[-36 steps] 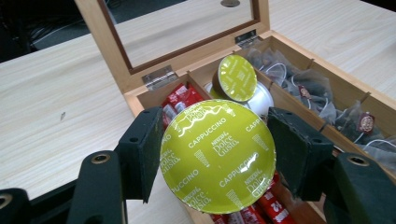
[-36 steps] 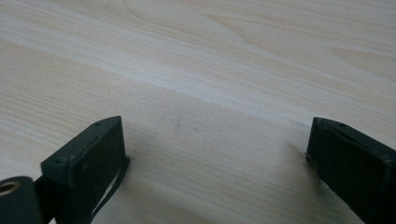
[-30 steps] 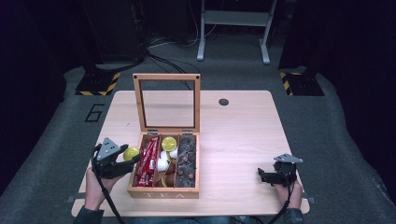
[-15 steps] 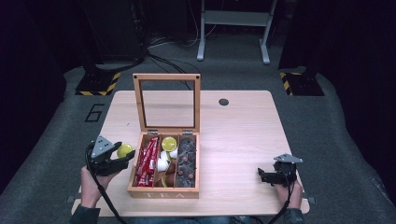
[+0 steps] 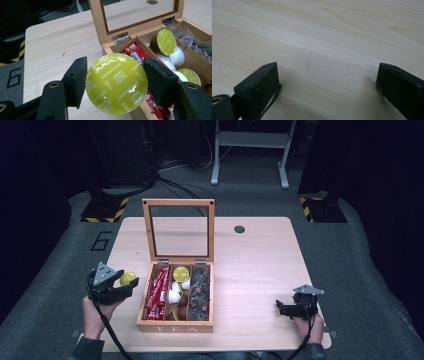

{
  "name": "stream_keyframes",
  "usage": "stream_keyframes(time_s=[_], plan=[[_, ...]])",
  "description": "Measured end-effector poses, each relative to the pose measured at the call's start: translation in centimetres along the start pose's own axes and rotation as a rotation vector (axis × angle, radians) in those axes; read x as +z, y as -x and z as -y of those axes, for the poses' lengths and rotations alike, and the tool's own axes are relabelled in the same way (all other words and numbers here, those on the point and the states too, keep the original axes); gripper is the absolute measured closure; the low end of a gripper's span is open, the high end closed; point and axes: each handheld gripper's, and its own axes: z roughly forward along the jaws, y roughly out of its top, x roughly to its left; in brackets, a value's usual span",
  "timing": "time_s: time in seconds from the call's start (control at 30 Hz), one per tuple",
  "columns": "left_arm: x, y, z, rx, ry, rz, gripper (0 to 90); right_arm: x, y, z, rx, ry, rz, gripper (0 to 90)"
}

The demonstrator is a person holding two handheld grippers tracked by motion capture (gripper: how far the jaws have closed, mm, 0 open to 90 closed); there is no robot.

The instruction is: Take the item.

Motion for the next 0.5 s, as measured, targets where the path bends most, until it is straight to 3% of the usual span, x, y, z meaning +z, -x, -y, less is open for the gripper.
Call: stream_keyframes(time_s=[0.27,0.5], plan=[[0.6,-1.0,0.6,-0.019,0.000,-0.042,38.1,0.0,0.0,0.0,0.000,0.001,0.000,4.1],[1.6,-2.5,1.6,-0.063,-0.022,-0.071,38.1,0.0,0.0,0.0,0.000,0.001,0.000,4.1]])
